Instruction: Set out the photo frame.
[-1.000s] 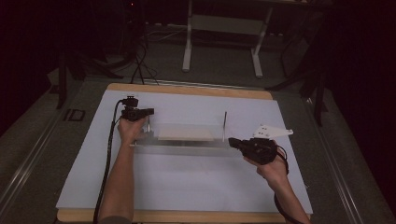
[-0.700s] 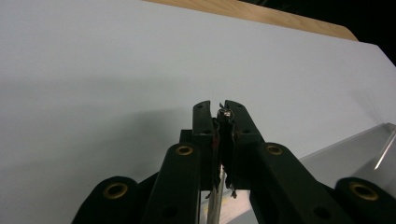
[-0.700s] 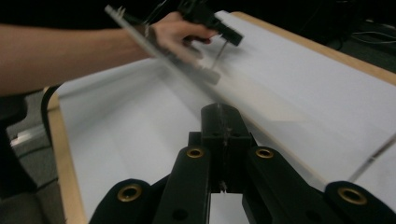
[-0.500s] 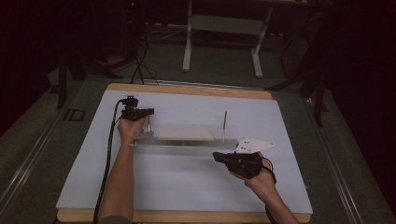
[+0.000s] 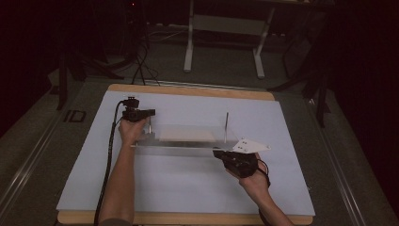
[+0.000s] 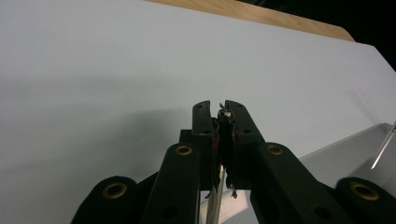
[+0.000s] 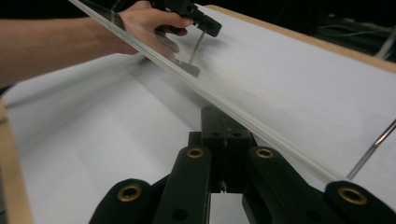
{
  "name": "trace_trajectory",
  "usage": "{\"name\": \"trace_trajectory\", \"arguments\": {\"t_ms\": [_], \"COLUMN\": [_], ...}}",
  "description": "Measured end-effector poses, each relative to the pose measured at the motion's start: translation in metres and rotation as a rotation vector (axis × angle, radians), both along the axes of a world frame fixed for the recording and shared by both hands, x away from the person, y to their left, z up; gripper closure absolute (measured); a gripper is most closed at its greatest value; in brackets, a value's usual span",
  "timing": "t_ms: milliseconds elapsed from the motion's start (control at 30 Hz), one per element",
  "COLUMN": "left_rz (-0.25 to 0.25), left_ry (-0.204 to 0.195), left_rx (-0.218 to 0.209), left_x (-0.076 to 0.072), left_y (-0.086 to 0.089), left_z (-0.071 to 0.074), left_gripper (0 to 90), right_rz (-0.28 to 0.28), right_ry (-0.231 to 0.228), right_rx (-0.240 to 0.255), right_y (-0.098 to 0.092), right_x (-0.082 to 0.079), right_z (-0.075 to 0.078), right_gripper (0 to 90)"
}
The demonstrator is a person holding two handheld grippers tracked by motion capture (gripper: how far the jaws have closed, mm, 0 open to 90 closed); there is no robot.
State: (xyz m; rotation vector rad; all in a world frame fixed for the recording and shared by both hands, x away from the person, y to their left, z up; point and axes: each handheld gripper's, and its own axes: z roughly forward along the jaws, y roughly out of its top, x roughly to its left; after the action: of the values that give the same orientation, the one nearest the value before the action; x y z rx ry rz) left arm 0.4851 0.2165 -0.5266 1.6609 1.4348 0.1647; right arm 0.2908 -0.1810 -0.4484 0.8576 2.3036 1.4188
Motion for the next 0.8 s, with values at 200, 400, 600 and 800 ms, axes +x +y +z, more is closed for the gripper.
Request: {"name": "trace_trajectory", "arguments": {"t_ms": [200, 400, 600, 800], "left_rz": [-0.005, -0.011, -0.003, -0.008], "left_ry": [-0.013, -0.001, -0.006, 0.003], "left_rx": [0.034, 0.04, 0.039, 0.022], "left_x": [-0.0007, 0.0016, 0.0024, 0.0041], "left_y": [-0.0017, -0.0016, -0.0023, -0.0008], "left_z": [0.0016, 0.0028, 0.0028, 0.002], "left_gripper": [83.2, 82.2, 81.1, 81.3], "right_rz": [-0.009, -0.009, 0.008, 0.023], "right_ry": [-0.006, 0.005, 0.003, -0.013], "right_rx": [-0.003, 0.011, 0.014, 0.004], "right_y": [0.0032, 0.0045, 0.0053, 0.0108], "right_x": [0.0031, 0.0055, 0.0065, 0.0072], "right_z": [-0.0003, 0.0019, 0.0042, 0.0074], "right_gripper": [90.0, 90.0, 90.0, 90.0]}}
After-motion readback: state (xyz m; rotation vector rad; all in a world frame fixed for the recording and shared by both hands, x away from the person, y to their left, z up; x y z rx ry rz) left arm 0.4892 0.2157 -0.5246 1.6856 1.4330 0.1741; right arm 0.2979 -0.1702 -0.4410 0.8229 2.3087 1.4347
